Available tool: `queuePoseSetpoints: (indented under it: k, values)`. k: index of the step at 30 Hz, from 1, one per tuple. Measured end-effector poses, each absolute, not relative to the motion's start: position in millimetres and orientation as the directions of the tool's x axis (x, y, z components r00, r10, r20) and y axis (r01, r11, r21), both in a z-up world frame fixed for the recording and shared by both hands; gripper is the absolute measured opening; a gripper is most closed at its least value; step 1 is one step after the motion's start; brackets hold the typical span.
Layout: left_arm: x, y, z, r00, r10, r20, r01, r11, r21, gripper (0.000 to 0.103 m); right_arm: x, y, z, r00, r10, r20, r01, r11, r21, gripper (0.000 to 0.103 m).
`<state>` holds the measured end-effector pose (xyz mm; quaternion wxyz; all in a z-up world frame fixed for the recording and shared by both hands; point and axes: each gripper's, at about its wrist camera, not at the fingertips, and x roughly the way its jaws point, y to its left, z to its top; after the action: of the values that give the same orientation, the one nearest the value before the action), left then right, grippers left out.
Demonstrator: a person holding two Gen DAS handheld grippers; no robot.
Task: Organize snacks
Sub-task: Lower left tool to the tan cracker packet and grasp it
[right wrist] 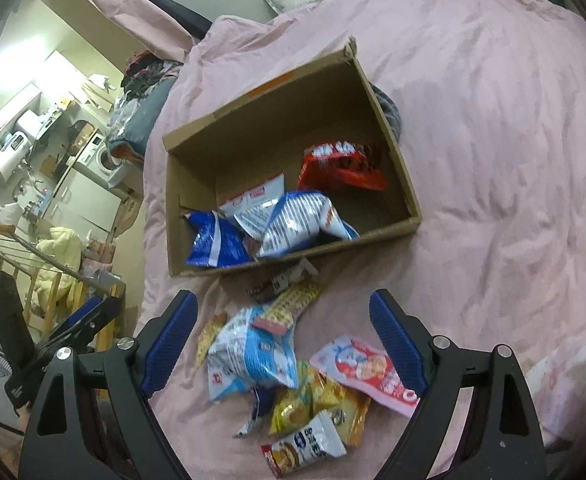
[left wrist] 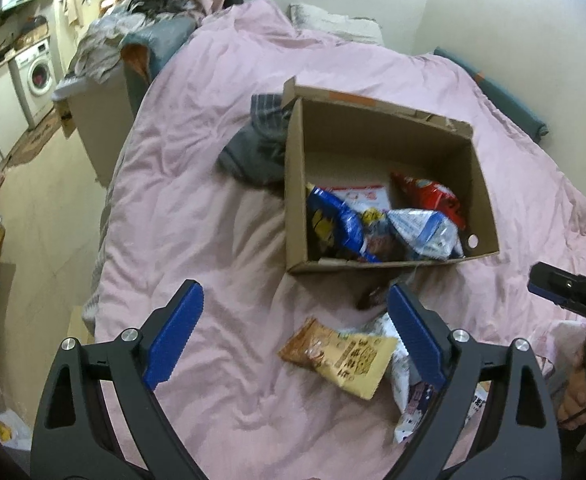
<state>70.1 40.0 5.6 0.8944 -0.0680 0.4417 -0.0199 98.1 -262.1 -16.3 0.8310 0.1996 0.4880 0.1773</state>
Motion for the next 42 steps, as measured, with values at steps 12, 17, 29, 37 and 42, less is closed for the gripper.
queuePoseSetpoints:
  k: [12,17,29,37,42]
  values:
    - [84.9,63.4,-51.6,0.412,-0.238,-0.88,-0.176,0.926,-0.333,0.091,102.8,-272.8,-32.5,0.43,0.509,-0.746,-0.015,0.83,0.558,0.09]
    - [93.3,61.5,-91.3,0.301,-0.348,-0.888,-0.336,0.832,-0.441,0.09,104.6,-276.2,-34.6,0.423,0.517,-0.744,0.006,0.819,0.573,0.09]
    - [109.1,30.2,-132.3,0.214,-0.32,-0.923,-0.419,0.823,-0.382,0.086,104.7,-287.0,-44.2,0.404,0.488,-0.774,0.063,0.829,0.556,0.09]
    - [99.9,24.9,-130.4,0.189,-0.326,-0.926,-0.383,0.844,-0.375,0.039,106.6,-287.9,-49.4,0.39,0.472,-0.791,0.085,0.837,0.541,0.09]
    - [89.1,29.5,-113.4,0.199,-0.284,-0.938,-0.321,0.886,-0.336,0.03,107.1,-284.6,-50.4,0.384,0.472,-0.794,0.076,0.84,0.537,0.09]
